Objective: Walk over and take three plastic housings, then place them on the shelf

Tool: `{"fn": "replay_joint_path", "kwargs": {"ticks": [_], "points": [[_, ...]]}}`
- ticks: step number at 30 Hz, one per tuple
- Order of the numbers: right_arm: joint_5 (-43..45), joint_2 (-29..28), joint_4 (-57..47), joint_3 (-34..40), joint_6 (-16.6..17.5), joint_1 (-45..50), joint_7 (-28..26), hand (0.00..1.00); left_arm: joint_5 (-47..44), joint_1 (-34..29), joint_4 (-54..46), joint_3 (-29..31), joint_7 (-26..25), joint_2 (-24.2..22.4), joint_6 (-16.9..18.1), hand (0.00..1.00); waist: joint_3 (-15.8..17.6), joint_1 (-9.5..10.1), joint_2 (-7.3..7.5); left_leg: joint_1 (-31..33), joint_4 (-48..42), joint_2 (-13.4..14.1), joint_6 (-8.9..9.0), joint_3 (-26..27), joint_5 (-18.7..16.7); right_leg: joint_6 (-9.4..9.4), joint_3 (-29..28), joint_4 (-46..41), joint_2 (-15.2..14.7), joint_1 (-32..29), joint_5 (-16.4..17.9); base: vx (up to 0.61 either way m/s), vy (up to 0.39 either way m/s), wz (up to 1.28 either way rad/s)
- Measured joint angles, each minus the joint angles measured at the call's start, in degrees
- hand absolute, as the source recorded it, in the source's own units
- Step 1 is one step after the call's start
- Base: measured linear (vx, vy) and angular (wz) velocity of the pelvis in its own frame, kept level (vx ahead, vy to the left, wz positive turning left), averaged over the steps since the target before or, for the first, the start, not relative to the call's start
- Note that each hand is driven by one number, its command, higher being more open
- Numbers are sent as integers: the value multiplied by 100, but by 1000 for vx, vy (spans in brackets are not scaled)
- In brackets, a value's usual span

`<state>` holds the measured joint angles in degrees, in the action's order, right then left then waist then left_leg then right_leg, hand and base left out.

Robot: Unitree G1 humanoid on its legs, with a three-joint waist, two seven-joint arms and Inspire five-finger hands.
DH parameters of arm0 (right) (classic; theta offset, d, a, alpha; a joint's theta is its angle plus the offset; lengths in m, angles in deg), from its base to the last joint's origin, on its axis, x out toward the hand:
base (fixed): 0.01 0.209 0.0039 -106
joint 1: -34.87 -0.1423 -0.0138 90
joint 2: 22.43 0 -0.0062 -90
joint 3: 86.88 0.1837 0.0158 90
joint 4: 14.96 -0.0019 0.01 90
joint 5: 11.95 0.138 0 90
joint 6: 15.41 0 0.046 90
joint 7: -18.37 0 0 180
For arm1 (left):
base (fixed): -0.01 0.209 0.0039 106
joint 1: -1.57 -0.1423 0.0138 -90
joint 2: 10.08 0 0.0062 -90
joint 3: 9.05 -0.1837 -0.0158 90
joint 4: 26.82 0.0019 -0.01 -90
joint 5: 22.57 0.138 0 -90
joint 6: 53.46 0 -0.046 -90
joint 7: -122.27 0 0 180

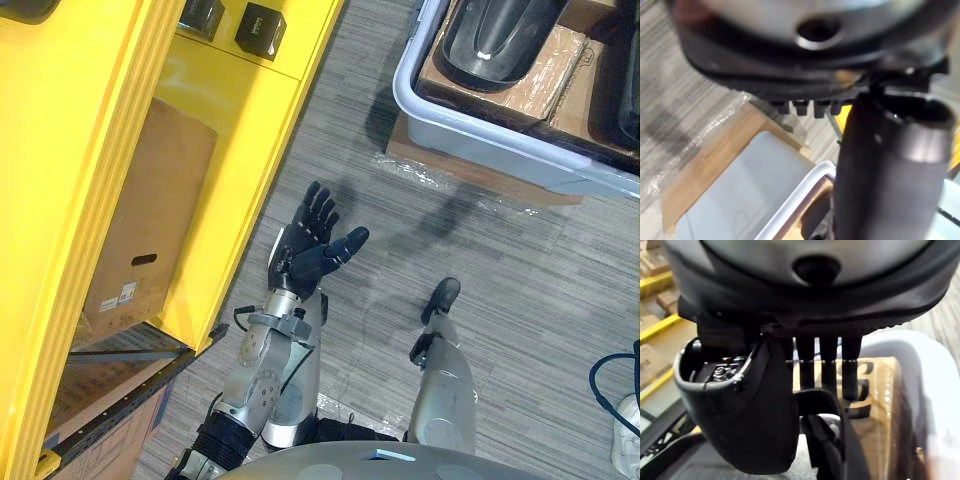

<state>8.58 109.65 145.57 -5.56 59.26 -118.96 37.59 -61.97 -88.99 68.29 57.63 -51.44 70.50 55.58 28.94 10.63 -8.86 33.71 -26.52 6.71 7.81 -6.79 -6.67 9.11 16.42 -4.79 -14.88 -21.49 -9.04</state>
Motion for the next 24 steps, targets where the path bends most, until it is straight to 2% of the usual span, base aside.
{"fn": "replay_joint_path", "kwargs": {"ticks": [5,10,16,20,24], "points": [[185,-31,-32,40,34,-2,47,0,53,-15,-21,72,-217,3,97,100,-3,-13,-4,-34,-4,2,-3,1,26,0,-2,-11,0,33,0,0,0,0],[278,-356,-258,140,47,70,570,0,-81,-271,-178,619,-431,48,181,100,-3,-13,-4,-312,154,9,-1,88,87,-27,-92,-27,-12,177,-4,-15,-4,-5],[185,-667,-667,354,47,227,1051,0,-334,-576,-912,882,-302,122,345,100,-3,-82,-4,-842,651,35,53,161,332,-102,-105,-26,-14,443,50,-9,-36,-2],[-271,-763,-1084,507,102,228,1187,0,-295,-716,-1325,872,-92,124,342,100,0,-179,1,-1240,1050,60,92,218,516,-114,-112,1,-9,633,64,1,-38,-3],[-984,-879,-1767,593,488,290,1347,0,-30,-816,-1787,986,-1,275,287,100,6,-347,21,-1843,1614,122,150,270,733,-148,-89,106,42,1009,94,15,-41,-1]]}}
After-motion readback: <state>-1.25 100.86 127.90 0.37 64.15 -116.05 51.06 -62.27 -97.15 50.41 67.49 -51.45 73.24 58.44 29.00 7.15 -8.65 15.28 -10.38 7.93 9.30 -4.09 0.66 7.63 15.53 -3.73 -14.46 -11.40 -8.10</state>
